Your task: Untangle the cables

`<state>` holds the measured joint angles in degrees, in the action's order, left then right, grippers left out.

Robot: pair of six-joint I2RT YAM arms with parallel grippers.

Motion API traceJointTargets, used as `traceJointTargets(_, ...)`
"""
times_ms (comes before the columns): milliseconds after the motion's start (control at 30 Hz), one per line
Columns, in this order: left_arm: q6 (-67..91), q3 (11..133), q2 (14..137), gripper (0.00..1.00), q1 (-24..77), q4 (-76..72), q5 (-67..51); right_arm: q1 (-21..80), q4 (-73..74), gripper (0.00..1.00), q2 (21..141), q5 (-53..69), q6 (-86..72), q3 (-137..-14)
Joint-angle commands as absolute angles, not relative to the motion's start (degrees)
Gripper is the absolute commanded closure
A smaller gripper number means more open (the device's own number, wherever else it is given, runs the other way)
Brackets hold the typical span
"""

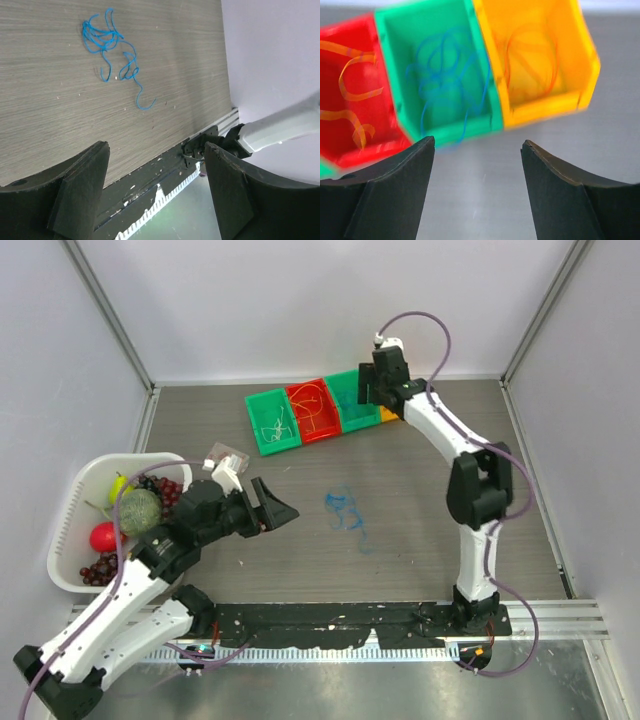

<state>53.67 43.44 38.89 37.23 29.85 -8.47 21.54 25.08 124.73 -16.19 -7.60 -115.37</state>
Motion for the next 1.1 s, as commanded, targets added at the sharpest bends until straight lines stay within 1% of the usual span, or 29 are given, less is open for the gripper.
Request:
traceJointTargets(0, 53.96, 41.23, 45.68, 0.21, 37.44, 20.94, -14.75, 21.80, 16.63, 0.26, 104.70, -4.89, -22.56, -91.90)
traceJointTargets(33, 53.96, 40.87, 47.97, 0.23, 37.79, 18.83, -15.81, 21.97, 12.96, 0.27, 99.98, -1.01, -24.15, -84.28)
traceJointTargets(133, 52.57, 41.74, 56.48, 0.27, 39.37, 14.69, -16.52, 24.69, 10.64, 0.29, 91.52, -0.88, -26.54, -68.70)
traceJointTargets(200, 51.07, 44.37, 63.25, 0.28, 39.81, 13.45, -17.13, 26.80, 11.60, 0.31, 85.63, -1.75, -27.50, -61.22)
traceJointTargets(300, 50.45, 48.15, 71.96, 0.32, 39.99, 11.17, -19.16, 29.78, 14.31, 0.33, 77.11, 1.12, -29.61, -53.72)
traceJointTargets(367, 50.62, 49.48, 76.36, 0.32, 40.43, 8.19, -19.51, 31.45, 16.24, 0.34, 72.80, 3.15, -30.23, -48.53)
traceJointTargets(467, 51.24, 49.75, 79.97, 0.31, 41.31, 6.07, -17.59, 34.18, 18.19, 0.34, 65.94, 1.33, -31.11, -41.07)
traceJointTargets(567, 52.55, 47.82, 80.68, 0.31, 42.80, 3.96, -15.30, 35.24, 16.62, 0.34, 62.93, 2.19, -33.74, -35.35)
traceJointTargets(633, 53.87, 45.98, 80.51, 0.31, 43.94, 2.12, -14.24, 35.51, 13.20, 0.37, 62.67, 4.91, -35.32, -31.83)
traceJointTargets(667, 54.49, 45.01, 80.16, 0.31, 44.55, 1.33, -14.06, 35.94, 10.31, 0.42, 62.93, 6.40, -35.94, -29.90)
traceJointTargets(933, 57.92, 38.06, 73.84, 0.30, 48.69, 0.79, -10.29, 37.44, 1.15, 0.56, 64.86, 5.89, -39.37, -24.17)
traceJointTargets(1033, 57.66, 37.18, 70.67, 0.30, 48.69, 2.63, -8.88, 38.14, -2.08, 0.66, 66.79, 7.82, -40.86, -23.12)
traceJointTargets(1067, 57.13, 37.26, 69.79, 0.30, 48.69, 3.59, -8.27, 38.58, -2.81, 0.67, 67.06, 8.26, -42.09, -22.77)
